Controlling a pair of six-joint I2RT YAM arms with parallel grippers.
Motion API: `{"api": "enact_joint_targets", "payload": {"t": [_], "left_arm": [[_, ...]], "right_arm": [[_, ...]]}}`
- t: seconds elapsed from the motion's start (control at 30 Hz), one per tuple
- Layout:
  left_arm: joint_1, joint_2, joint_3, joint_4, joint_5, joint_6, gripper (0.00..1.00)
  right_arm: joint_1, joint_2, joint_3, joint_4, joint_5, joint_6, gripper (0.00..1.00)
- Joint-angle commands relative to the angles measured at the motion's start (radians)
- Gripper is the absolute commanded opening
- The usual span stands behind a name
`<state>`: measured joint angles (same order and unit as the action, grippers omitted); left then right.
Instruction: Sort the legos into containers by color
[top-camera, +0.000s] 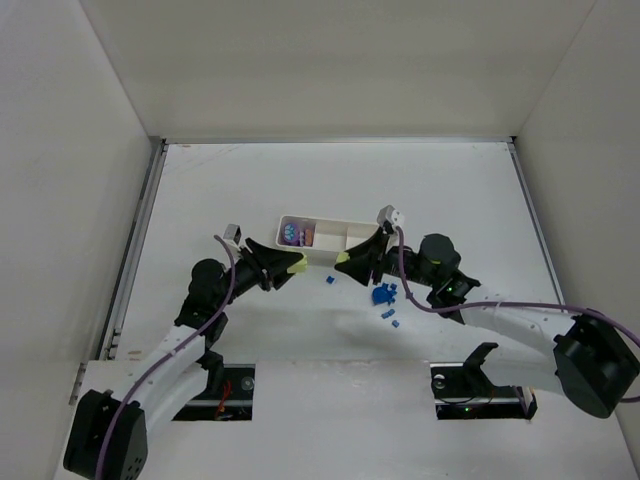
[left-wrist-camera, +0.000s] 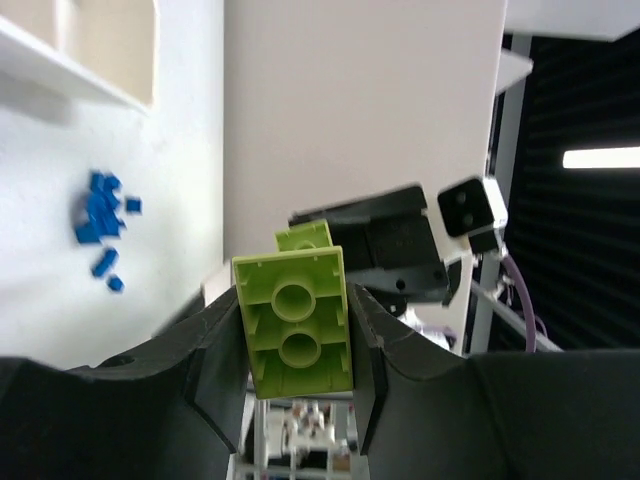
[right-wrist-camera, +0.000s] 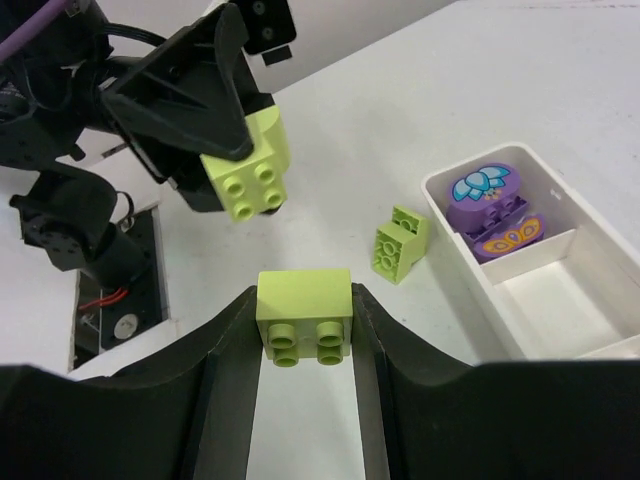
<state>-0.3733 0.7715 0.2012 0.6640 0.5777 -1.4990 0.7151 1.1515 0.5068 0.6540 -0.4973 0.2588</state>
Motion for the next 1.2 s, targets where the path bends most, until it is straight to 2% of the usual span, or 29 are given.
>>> {"api": "enact_joint_targets", "payload": {"t": [0.0, 0.3, 0.5, 0.73, 0.93, 1.0, 1.17], "left_arm": [[0.053, -0.014, -0.019, 0.068, 0.025, 0.048, 0.08], [-0.011, 0.057, 0.040, 0.069, -0.091, 0.250, 0.11], [-0.045, 0.097, 0.058, 0.072, -0.171, 0.379, 0.12], [-0.075, 0.123, 0.027, 0.132, -0.197, 0.424, 0.13], [-0.103, 0.242, 0.035, 0.241, -0.197, 0.425, 0.14], [-0.114, 0.291, 0.046, 0.284, -0.197, 0.415, 0.14], [-0.143, 0.388, 0.081, 0.367, -0.197, 0.352, 0.14]], "right_arm": [[0.002, -0.003, 0.006, 0.016, 0.051, -0.003, 0.26], [0.005, 0.138, 0.111, -0.056, 0.362, 0.002, 0.30], [0.005, 0.309, 0.222, -0.080, 0.459, 0.028, 0.31], [-0.018, 0.370, 0.245, -0.093, 0.542, 0.040, 0.30], [-0.078, 0.353, 0.216, -0.149, 0.675, 0.046, 0.32], [-0.087, 0.358, 0.213, -0.166, 0.700, 0.046, 0.37], [-0.090, 0.337, 0.194, -0.172, 0.691, 0.045, 0.71]]}}
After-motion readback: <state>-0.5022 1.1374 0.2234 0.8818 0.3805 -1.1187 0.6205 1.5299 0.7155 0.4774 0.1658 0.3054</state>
